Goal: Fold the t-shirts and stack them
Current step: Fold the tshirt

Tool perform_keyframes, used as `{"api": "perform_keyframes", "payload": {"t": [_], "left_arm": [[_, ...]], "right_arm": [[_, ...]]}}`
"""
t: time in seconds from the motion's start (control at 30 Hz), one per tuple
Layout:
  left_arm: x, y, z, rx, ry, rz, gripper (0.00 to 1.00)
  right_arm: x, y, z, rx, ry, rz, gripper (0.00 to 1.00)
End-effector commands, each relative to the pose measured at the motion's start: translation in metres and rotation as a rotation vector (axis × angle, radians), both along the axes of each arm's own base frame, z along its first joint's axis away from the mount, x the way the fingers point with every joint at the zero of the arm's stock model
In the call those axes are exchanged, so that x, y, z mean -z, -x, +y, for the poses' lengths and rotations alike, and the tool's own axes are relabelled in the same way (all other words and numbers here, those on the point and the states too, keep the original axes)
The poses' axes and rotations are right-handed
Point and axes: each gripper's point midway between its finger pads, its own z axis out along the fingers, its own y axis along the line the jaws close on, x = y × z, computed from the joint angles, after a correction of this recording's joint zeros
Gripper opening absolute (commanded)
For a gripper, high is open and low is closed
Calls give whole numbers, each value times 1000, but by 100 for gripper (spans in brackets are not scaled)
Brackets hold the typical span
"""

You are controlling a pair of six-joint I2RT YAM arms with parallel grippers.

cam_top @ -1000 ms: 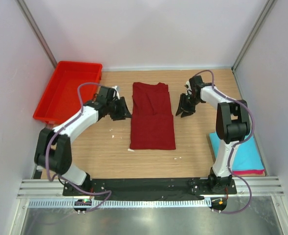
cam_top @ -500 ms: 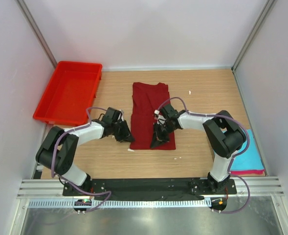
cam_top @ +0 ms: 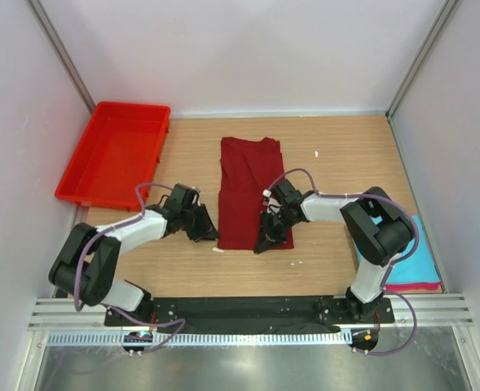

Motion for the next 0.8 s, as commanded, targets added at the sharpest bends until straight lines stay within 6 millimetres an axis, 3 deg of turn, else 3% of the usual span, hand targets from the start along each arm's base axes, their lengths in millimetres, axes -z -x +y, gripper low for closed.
{"api": "perform_keyframes", "payload": {"t": [0.0, 0.07, 0.1, 0.17, 0.2, 0.23, 0.3, 0.33, 0.43, 0.47, 0.77], "left_arm": [[-23, 9, 17, -5, -56, -45, 26], [-36, 16, 19, -5, -50, -46, 43], [-40, 19, 18, -11, -37, -37, 48], [-43, 24, 17, -25, -13, -14, 54], [-46, 25, 14, -57, 15, 8, 55], [-48, 24, 11, -76, 33, 8, 55], [-47, 25, 7, -111, 53, 27, 53], [-47, 20, 6, -163, 63, 39, 52], [-41, 21, 4, -254, 64, 92, 47], [-38, 19, 5, -284, 54, 96, 46], [-4, 27, 0, -473, 35, 258, 48]], "right_arm": [[-21, -15, -15, 11, 85, -128, 18], [-29, -22, -34, 20, 188, -173, 32], [-40, -28, -44, 52, 206, -207, 37], [-42, -30, -66, 113, 276, -208, 52], [-52, -35, -76, 168, 267, -219, 56], [-47, -31, -84, 199, 273, -197, 65], [-47, -31, -93, 282, 261, -162, 70], [-43, -30, -105, 342, 257, -150, 71], [-38, -33, -116, 483, 216, -112, 72], [-32, -24, -119, 509, 200, -94, 70], [-18, -16, -126, 674, 151, -82, 63]]}}
